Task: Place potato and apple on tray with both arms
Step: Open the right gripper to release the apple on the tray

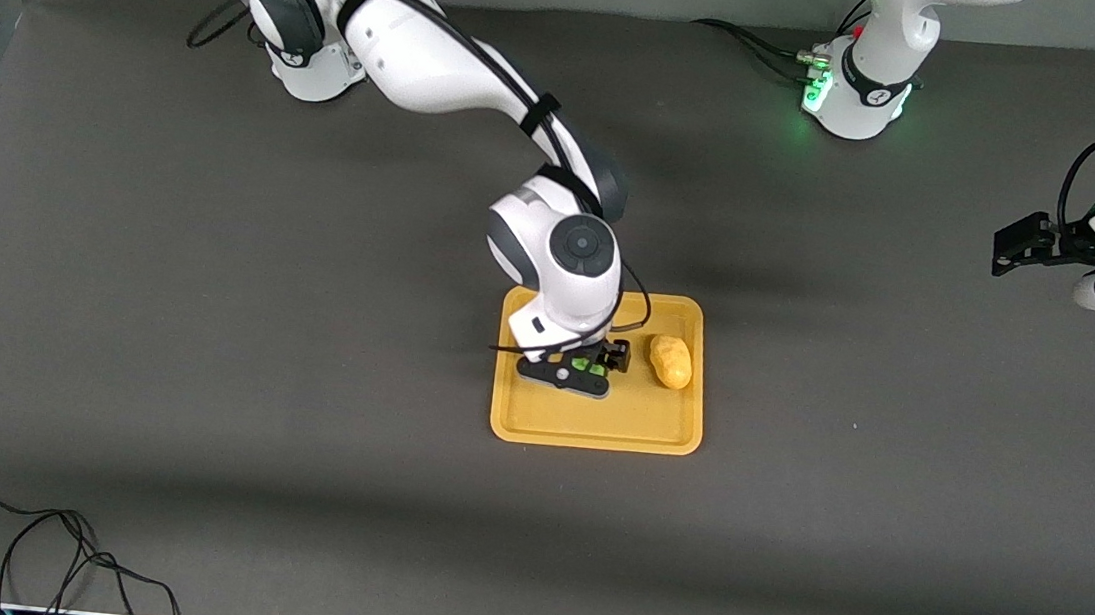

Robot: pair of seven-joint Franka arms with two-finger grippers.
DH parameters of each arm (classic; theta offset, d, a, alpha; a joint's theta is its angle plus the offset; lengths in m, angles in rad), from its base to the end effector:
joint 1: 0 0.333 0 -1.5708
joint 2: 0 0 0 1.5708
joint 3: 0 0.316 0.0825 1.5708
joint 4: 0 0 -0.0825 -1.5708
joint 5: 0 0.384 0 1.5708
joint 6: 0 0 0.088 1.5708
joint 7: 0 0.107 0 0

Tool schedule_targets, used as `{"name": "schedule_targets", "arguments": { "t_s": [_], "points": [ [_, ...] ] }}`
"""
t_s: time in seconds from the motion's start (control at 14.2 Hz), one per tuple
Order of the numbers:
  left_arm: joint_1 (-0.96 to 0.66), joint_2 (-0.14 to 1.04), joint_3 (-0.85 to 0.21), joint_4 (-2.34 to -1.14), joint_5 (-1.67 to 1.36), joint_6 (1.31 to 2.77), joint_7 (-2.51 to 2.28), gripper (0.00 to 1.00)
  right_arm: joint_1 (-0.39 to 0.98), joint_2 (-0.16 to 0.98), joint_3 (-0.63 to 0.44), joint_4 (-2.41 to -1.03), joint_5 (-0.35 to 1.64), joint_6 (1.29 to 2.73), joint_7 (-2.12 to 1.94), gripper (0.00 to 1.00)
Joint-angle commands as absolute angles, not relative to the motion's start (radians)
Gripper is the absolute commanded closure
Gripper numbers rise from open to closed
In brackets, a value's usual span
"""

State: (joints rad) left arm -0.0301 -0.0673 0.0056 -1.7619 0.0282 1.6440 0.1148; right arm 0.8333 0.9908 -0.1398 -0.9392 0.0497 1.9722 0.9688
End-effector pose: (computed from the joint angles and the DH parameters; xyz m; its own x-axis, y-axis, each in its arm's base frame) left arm 0.5347 -0.0102 0.5770 0.9886 -0.1408 -0.0534 -0.1422 -0.9896 -0.0216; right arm 0.5772 0.5404 0.2798 0.9706 -0.2253 0.0851 -0.2261 -0.9741 0.0000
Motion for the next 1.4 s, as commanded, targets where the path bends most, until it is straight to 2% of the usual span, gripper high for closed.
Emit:
{"name": "schedule_targets", "arguments": {
  "t_s": [0.0, 0.35, 0.56, 0.7, 0.84, 1.05, 1.33],
  "points": [
    [-0.037, -0.083, 0.008, -1.772, 0.044, 1.638, 0.107, 0.0, 0.783, 0.843, -0.133, -0.965, 0.031, 1.815, 0.979, 0.0],
    [-0.026, -0.095, 0.011, -1.778, 0.044, 1.713, 0.11, 0.0, 0.666, 0.619, -0.176, -1.011, -0.006, 1.557, 0.694, 0.0],
    [-0.025, -0.091, 0.014, -1.786, 0.041, 1.73, 0.112, 0.0, 0.66, 0.404, -0.271, -1.211, -0.002, 1.542, 0.499, 0.0],
    [-0.025, -0.086, 0.014, -1.787, 0.04, 1.743, 0.112, 0.06, 0.657, 0.292, -0.343, -1.316, 0.002, 1.542, 0.358, 0.0],
    [-0.023, -0.087, 0.015, -1.787, 0.04, 1.753, 0.112, 0.01, 0.616, 0.204, -0.391, -1.397, 0.003, 1.546, 0.217, 0.0],
    [-0.015, -0.09, 0.023, -1.789, 0.04, 1.755, 0.112, 0.01, 0.415, 0.114, -0.319, -1.477, 0.012, 1.562, 0.057, 0.0],
    [-0.012, -0.095, 0.025, -1.799, 0.04, 1.755, 0.112, 0.01, 0.102, 0.054, -0.091, -1.525, 0.005, 1.58, 0.018, 0.0]
  ]
}}
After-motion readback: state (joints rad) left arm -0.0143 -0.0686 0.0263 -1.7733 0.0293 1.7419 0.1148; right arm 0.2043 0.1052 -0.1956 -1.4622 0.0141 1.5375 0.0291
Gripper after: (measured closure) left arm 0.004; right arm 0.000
